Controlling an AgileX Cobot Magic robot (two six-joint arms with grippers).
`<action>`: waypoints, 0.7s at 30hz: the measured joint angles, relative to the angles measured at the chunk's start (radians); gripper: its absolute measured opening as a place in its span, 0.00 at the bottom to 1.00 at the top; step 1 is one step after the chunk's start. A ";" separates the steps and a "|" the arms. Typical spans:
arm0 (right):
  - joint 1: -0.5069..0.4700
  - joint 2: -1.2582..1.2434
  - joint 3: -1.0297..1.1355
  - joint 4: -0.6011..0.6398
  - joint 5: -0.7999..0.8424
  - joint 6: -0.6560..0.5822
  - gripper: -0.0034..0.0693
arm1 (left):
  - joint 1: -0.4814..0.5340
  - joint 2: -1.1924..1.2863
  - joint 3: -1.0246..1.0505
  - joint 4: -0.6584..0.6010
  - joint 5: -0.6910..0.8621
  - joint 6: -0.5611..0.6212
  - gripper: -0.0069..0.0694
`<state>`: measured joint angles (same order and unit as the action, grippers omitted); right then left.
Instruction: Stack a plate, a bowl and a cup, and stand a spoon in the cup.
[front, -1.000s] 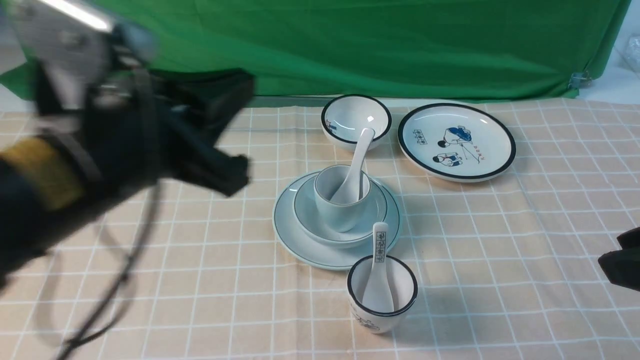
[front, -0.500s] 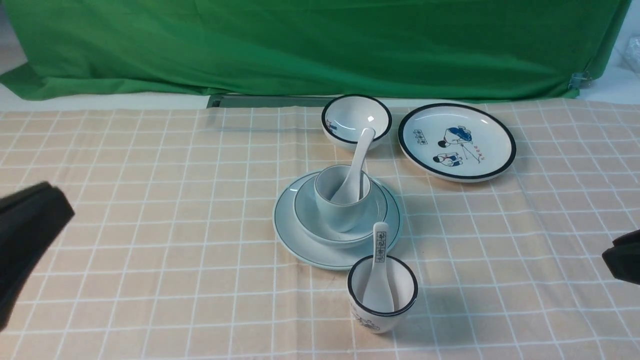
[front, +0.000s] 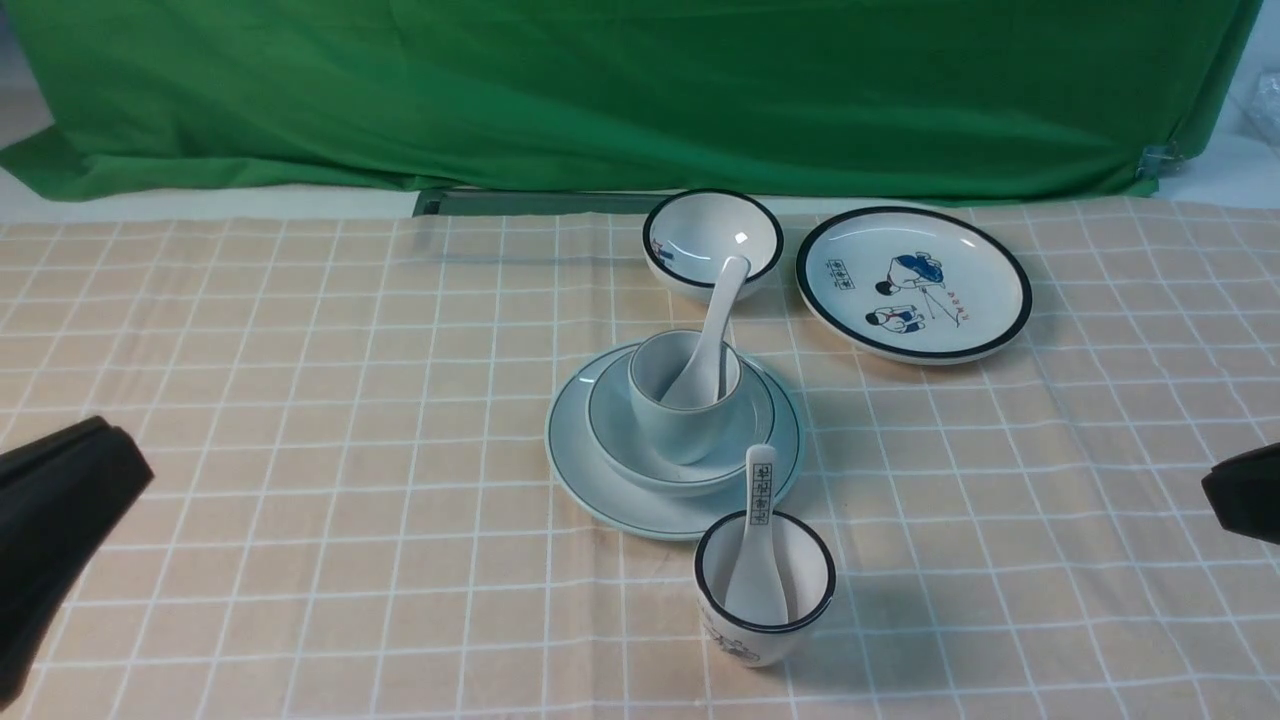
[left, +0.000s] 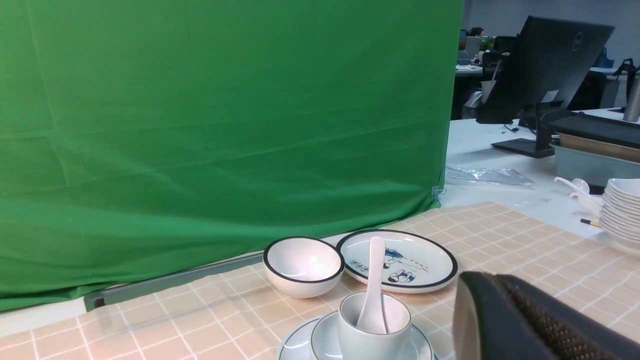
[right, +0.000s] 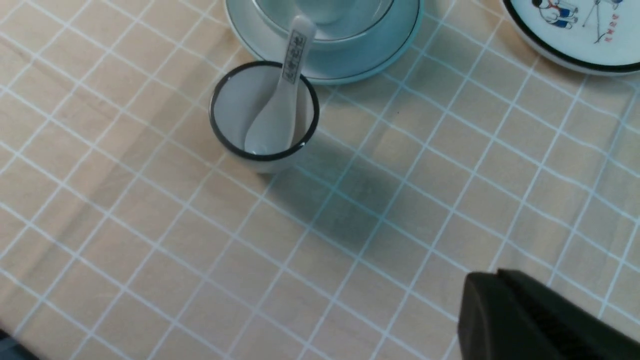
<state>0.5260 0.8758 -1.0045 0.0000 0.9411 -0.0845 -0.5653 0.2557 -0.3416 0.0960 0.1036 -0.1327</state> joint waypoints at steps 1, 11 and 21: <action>0.000 0.000 0.000 0.000 0.000 0.000 0.08 | 0.000 0.000 0.000 0.000 0.000 0.000 0.10; 0.000 0.000 0.000 0.000 -0.004 0.012 0.08 | 0.000 0.000 0.000 0.000 0.000 0.000 0.10; 0.000 0.000 0.000 0.000 -0.007 0.012 0.11 | 0.000 0.000 0.000 0.000 0.000 0.001 0.10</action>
<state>0.5260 0.8758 -1.0045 0.0000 0.9342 -0.0721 -0.5653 0.2557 -0.3416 0.0960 0.1036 -0.1318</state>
